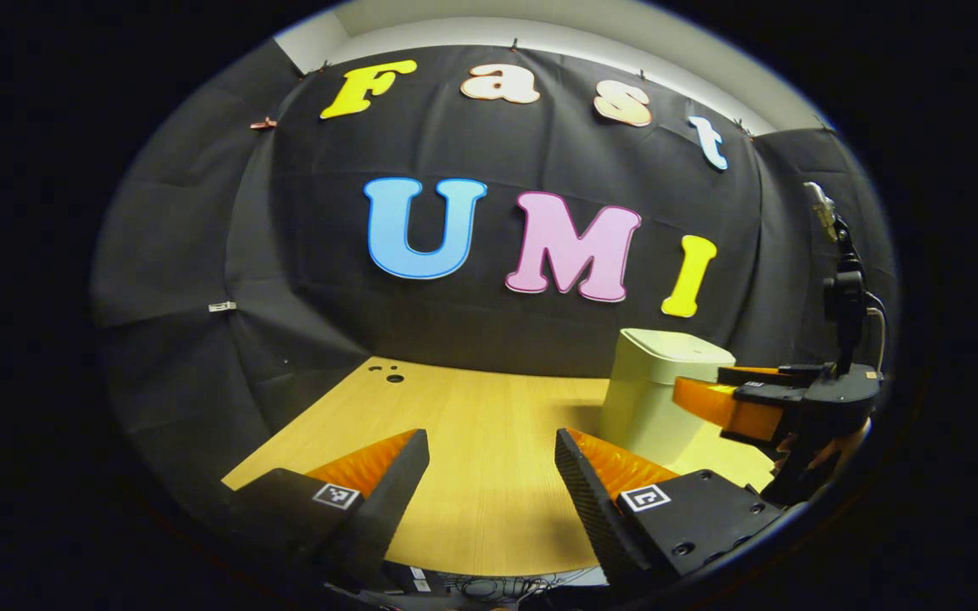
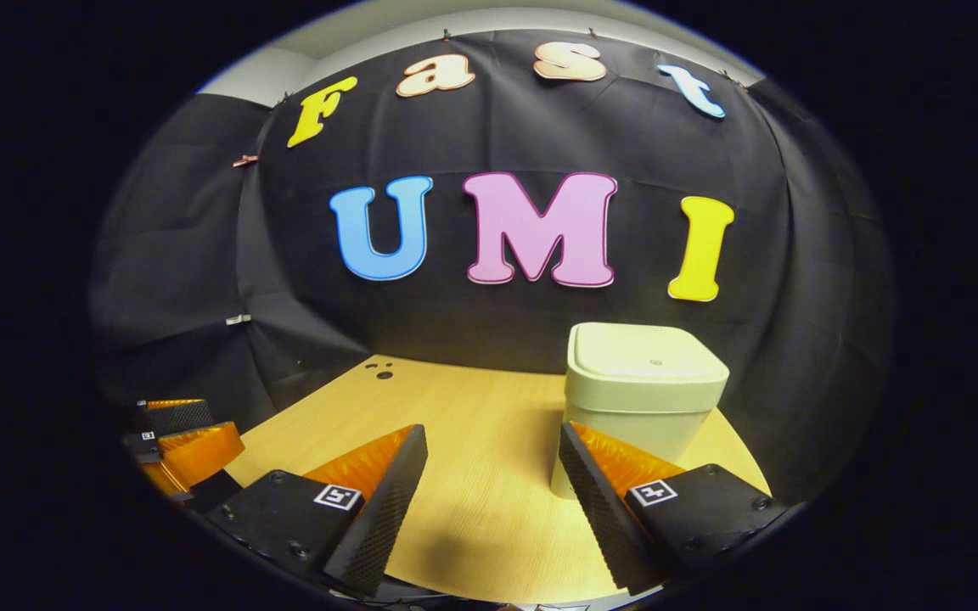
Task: Press the lid of the desktop garbage bin to open it, pick up the crumpled paper on the desktop and throw it into the bin, then pick up the pop can on the desktop and drop it into the bin, and finally close the garbage bin lid.
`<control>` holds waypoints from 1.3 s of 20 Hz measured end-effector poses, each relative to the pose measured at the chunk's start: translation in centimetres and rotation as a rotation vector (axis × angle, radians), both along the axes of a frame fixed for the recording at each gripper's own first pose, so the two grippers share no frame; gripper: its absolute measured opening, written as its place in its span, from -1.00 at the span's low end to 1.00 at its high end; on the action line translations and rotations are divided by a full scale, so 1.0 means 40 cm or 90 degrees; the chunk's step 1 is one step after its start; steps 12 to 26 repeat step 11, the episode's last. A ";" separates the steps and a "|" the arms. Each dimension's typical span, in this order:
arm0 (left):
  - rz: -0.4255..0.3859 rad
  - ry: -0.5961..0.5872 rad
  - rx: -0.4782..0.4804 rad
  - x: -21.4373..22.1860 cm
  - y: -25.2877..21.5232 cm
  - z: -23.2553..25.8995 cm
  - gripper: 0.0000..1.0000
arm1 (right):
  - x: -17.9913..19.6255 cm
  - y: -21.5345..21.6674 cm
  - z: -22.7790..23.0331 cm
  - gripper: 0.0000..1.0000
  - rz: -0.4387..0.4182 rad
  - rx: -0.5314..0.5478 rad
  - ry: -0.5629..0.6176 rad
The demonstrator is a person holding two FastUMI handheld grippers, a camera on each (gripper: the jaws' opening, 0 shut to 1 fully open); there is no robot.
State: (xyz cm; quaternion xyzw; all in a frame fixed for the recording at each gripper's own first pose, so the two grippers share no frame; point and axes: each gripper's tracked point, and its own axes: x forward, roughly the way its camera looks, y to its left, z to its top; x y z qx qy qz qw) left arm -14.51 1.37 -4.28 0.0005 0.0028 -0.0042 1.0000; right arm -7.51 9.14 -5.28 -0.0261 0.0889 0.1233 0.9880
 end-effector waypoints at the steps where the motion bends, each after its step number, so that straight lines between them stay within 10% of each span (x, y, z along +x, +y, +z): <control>1: -0.003 0.002 -0.003 0.001 0.002 0.001 0.92 | -0.004 0.008 -0.011 0.96 0.008 -0.004 0.007; 26: -0.029 0.045 0.002 0.052 0.039 -0.039 0.92 | 0.001 0.037 -0.072 0.96 0.017 -0.018 0.048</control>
